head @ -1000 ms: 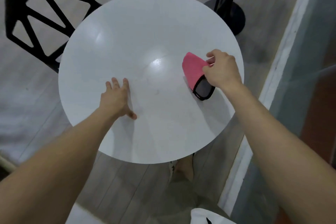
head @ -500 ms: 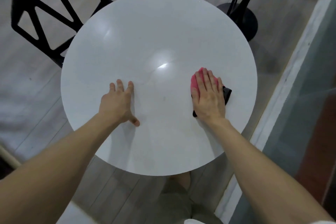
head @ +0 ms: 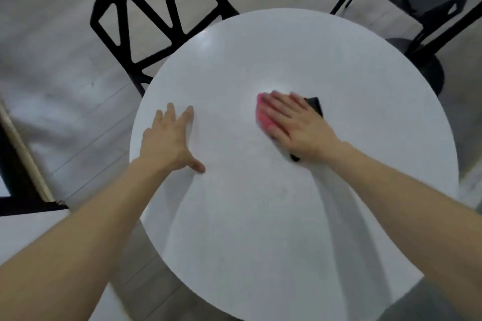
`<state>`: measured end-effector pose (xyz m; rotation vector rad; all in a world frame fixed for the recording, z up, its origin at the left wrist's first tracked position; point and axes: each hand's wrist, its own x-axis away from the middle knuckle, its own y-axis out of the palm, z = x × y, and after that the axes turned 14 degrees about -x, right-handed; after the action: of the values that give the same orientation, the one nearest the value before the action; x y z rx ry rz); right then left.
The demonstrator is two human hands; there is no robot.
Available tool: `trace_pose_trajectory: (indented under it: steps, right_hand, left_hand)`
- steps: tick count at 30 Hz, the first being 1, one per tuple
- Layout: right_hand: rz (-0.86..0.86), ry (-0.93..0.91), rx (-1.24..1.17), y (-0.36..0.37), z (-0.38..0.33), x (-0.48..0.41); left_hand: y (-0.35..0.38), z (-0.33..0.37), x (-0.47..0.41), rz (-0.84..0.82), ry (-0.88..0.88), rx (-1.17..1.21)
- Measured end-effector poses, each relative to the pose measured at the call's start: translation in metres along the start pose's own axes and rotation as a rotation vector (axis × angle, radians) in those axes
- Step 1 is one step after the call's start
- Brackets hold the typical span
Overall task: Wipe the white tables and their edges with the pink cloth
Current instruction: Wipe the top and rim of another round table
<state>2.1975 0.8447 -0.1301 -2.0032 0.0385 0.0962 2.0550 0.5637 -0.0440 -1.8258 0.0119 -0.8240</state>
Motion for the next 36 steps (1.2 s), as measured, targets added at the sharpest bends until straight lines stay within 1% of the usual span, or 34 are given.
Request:
trace_pose_trajectory:
  steps: [2,3,4,5,6,8,9,10,11,12,13,15,16,17,18,20,21,22,23,24,25,26,28,29,30,31,32,33,35,36]
  right_hand:
    - [0.237,0.456,-0.005,-0.015,0.045,-0.044]
    - [0.328,0.651,-0.007,-0.010,0.044,-0.067]
    - [0.376,0.737,0.002,0.001,0.025,-0.086]
    - [0.386,0.667,0.018,0.016,-0.002,-0.099]
    - [0.293,0.470,0.017,0.032,-0.036,-0.104]
    - [-0.038,-0.051,-0.027,0.046,-0.090,-0.090]
    - [-0.173,-0.245,-0.039,0.043,-0.094,-0.084]
    - [-0.231,-0.367,-0.048,0.034,-0.078,-0.089]
    - [-0.209,-0.373,-0.040,0.025,-0.052,-0.103]
    - [-0.141,-0.256,-0.015,0.017,-0.020,-0.123]
    - [-0.028,-0.054,0.004,0.008,0.009,-0.146]
    - [0.212,0.472,-0.005,-0.010,0.040,-0.193]
    - [0.295,0.624,-0.015,-0.007,0.034,-0.214]
    - [0.299,0.653,-0.015,0.003,0.012,-0.231]
    - [0.252,0.539,-0.014,0.018,-0.014,-0.244]
    - [0.112,0.124,-0.052,0.049,-0.070,-0.249]
    - [0.032,-0.024,-0.065,0.060,-0.081,-0.244]
    - [0.000,-0.114,-0.060,0.061,-0.075,-0.239]
    - [0.010,-0.137,-0.071,0.055,-0.055,-0.232]
    - [0.065,-0.095,-0.067,0.044,-0.026,-0.225]
    - [0.121,0.006,-0.057,0.029,0.010,-0.215]
    - [0.179,0.162,-0.022,0.010,0.048,-0.198]
    - [0.241,0.527,0.011,-0.031,0.111,-0.159]
    - [0.280,0.668,0.008,-0.042,0.127,-0.146]
    - [0.330,0.749,0.020,-0.044,0.127,-0.147]
    - [0.358,0.769,0.036,-0.039,0.115,-0.157]
    - [0.372,0.711,0.063,-0.027,0.098,-0.174]
    - [0.335,0.569,0.054,-0.013,0.078,-0.195]
    - [0.121,0.176,0.015,0.006,0.034,-0.234]
    - [0.005,0.042,-0.006,0.008,0.023,-0.246]
  left_hand:
    - [0.002,-0.002,-0.013,-0.014,0.006,-0.014]
    - [0.002,-0.003,-0.016,-0.010,0.007,-0.027]
    - [0.004,-0.003,-0.017,-0.003,0.010,-0.034]
    - [0.006,-0.004,-0.015,0.006,0.011,-0.032]
    - [0.007,-0.006,-0.014,0.015,0.005,-0.027]
    - [0.007,-0.008,-0.012,0.017,0.005,-0.018]
    - [0.006,-0.008,-0.012,0.012,0.010,-0.021]
    - [0.005,-0.008,-0.011,0.002,0.010,-0.021]
    - [0.004,-0.007,-0.011,-0.010,0.006,-0.014]
    - [0.003,-0.005,-0.011,-0.019,0.003,-0.012]
    - [0.003,-0.003,-0.012,-0.026,0.002,-0.015]
    - [0.003,-0.002,-0.013,-0.045,-0.003,-0.023]
    - [0.003,-0.003,-0.014,-0.053,-0.011,-0.019]
    - [0.003,-0.003,-0.014,-0.066,-0.015,-0.017]
    - [0.002,-0.004,-0.014,-0.077,-0.013,-0.020]
    - [-0.001,-0.004,-0.013,-0.089,-0.013,-0.037]
    - [-0.003,-0.003,-0.012,-0.096,-0.014,-0.045]
    - [-0.005,0.000,-0.011,-0.107,-0.015,-0.054]
    - [-0.008,0.003,-0.011,-0.120,-0.022,-0.065]
    - [-0.011,0.006,-0.011,-0.132,-0.035,-0.079]
    - [-0.016,0.008,-0.014,-0.140,-0.045,-0.097]
    - [-0.021,0.011,-0.018,-0.140,-0.048,-0.118]
    - [-0.034,0.019,-0.029,-0.097,-0.048,-0.143]
    - [-0.041,0.026,-0.033,-0.068,-0.043,-0.141]
    - [-0.048,0.036,-0.036,-0.044,-0.031,-0.131]
    - [-0.053,0.048,-0.038,-0.027,-0.012,-0.115]
    - [-0.057,0.062,-0.040,-0.016,0.016,-0.100]
    - [-0.059,0.078,-0.041,-0.007,0.048,-0.091]
    - [-0.058,0.105,-0.040,-0.001,0.091,-0.091]
    - [-0.057,0.117,-0.039,-0.007,0.093,-0.096]
